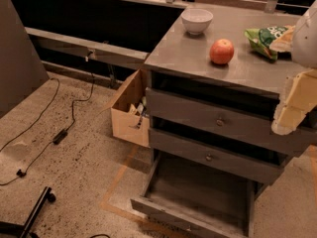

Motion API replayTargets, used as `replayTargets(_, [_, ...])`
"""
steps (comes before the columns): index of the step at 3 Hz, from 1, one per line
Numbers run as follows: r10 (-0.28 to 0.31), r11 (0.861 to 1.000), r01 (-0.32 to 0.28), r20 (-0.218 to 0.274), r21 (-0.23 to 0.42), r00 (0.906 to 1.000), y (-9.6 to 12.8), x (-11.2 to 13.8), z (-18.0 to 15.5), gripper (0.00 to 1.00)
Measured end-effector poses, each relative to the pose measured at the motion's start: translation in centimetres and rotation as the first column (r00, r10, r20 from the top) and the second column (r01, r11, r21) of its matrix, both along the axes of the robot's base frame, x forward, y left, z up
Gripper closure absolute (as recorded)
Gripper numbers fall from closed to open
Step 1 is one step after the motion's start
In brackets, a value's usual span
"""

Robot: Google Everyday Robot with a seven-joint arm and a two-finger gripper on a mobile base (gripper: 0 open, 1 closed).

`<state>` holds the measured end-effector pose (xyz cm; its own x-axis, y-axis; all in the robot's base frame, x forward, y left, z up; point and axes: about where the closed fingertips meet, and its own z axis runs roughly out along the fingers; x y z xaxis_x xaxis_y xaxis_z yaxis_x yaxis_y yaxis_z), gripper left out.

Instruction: Place apple into bottom drawer

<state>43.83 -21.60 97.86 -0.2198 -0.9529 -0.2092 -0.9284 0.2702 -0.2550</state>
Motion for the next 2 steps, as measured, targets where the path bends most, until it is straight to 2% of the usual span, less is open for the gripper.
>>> replayTargets(1, [0.000, 1.000, 0.000, 0.000, 0.000, 1.0000, 0.0, 0.0, 0.0, 0.00])
replayTargets(2, [-0.049, 0.997, 0.046, 0.059, 0.055, 0.9971, -1.5, 1.9, -0.5, 0.00])
